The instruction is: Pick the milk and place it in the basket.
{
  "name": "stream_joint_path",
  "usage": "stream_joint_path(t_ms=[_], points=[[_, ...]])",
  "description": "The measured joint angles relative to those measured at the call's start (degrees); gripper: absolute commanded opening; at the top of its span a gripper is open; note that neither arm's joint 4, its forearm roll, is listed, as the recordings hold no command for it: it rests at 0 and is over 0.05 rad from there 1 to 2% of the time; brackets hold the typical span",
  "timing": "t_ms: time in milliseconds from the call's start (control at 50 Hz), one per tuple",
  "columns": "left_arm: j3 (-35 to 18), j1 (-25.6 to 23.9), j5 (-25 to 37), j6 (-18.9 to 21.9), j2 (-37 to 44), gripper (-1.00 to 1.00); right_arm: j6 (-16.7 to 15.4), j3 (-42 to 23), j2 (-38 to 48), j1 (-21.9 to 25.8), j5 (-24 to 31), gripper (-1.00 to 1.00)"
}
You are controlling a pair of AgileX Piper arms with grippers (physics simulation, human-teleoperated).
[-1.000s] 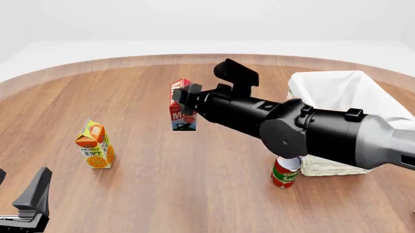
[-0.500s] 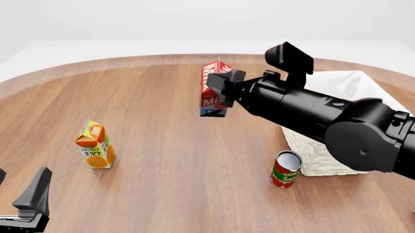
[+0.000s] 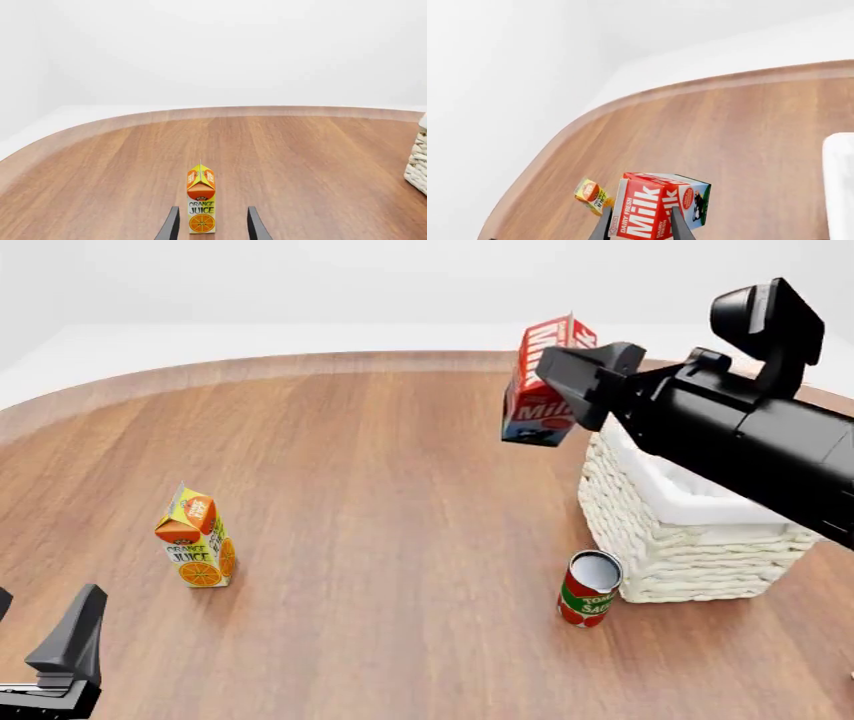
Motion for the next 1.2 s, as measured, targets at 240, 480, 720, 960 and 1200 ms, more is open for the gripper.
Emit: stream_joint_path(t_ms=[240,480,720,960,1200], points=[[0.00,0.00,0.00,0.00,0.00,1.00,-2.34,-1.03,-3.12,-4.34,3.34,-1.00],[0.00,0.00,0.00,0.00,0.00,1.00,-4.09,-1.88,-4.57,-8.60,5.40,-1.00],[0.00,0.00,0.00,0.00,0.00,1.00,-5.24,-2.21,-4.91,-12.07,6.44,-1.00],[0.00,0.00,0.00,0.00,0.00,1.00,-6.29,-2.19,-5.34,-15.67,7.30,-1.00],[0.00,0.00,0.00,0.00,0.00,1.00,-7.52,-1.86,-5.12,-19.29,7.63,-1.00]])
